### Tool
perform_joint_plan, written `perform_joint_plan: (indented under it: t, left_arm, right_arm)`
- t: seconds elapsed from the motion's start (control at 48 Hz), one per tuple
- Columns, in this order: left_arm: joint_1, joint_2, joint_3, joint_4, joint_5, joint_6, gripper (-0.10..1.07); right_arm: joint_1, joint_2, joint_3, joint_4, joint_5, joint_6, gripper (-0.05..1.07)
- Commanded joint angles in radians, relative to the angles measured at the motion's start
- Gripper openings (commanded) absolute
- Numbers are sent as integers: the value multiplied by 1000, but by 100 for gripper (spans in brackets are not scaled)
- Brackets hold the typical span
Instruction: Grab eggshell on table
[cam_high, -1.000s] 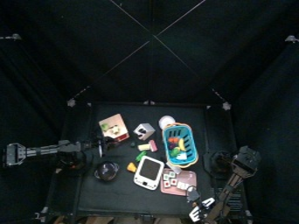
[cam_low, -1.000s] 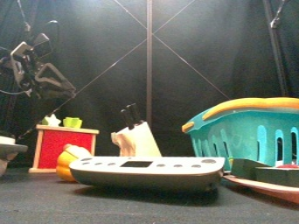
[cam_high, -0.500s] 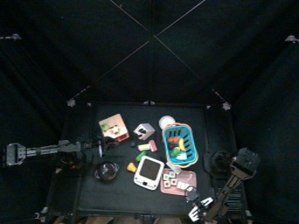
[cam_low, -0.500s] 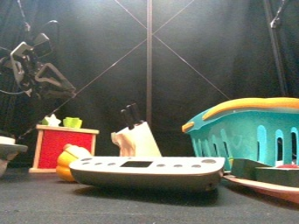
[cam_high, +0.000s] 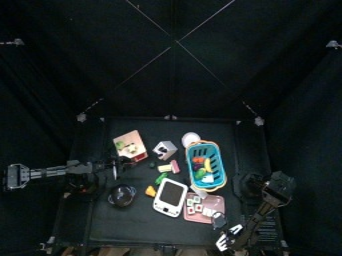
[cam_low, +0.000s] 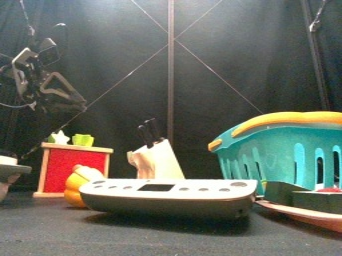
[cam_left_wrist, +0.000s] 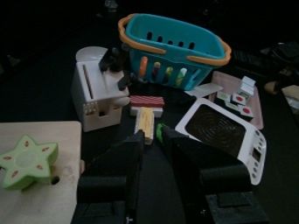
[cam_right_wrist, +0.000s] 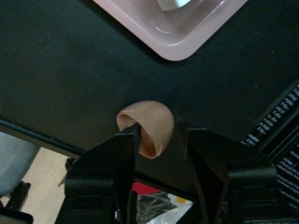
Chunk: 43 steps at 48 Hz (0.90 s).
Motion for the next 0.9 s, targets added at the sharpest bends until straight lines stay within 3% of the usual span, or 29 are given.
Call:
perform_joint_plan:
  t: [0.0,0.354,0.708,0.875]
  left_arm:
    - [0,2,-17,3,-3,0,68]
    - [0,2,-17,2,-3,0,68]
    - [0,2,-21,3,-3,0,68]
    - [0,2,-21,3,-5,0,68]
  right_arm:
    - [-2,-18,-9,0,-5,-2,75]
    - [-2,-32,-6,2,3,0,57]
    - [-5,-126,-12,-5,98,14,53]
    - [-28,-130,-15,-67,101,14,53]
